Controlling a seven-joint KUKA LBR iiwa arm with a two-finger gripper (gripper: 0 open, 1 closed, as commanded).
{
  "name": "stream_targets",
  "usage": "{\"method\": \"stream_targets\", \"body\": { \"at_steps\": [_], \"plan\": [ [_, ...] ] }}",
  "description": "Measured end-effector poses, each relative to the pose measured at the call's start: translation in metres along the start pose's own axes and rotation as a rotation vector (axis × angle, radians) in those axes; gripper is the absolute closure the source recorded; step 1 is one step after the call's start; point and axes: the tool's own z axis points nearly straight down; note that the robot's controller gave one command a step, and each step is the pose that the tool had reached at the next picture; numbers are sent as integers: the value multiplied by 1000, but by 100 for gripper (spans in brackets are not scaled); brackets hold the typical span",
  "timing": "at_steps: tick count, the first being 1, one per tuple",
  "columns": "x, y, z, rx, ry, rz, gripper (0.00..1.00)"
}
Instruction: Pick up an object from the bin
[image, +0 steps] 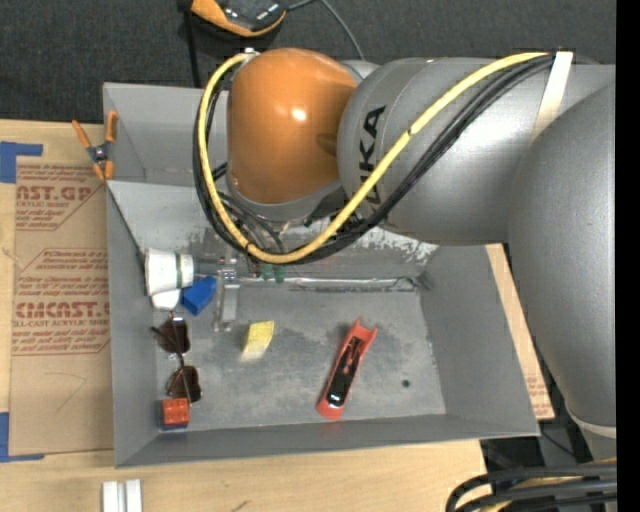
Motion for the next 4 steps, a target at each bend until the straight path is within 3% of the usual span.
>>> {"method": "stream_targets", "body": {
  "at_steps": [1,2,3,4],
  "plan": [
    [-2,-1,-5,-2,-8,3,0],
    [8,-43,34,-3,-12,-217,0],
    [13,-74,62,0,-6,-286,0],
    [9,-76,73,-4,-8,19,0]
  ]
}}
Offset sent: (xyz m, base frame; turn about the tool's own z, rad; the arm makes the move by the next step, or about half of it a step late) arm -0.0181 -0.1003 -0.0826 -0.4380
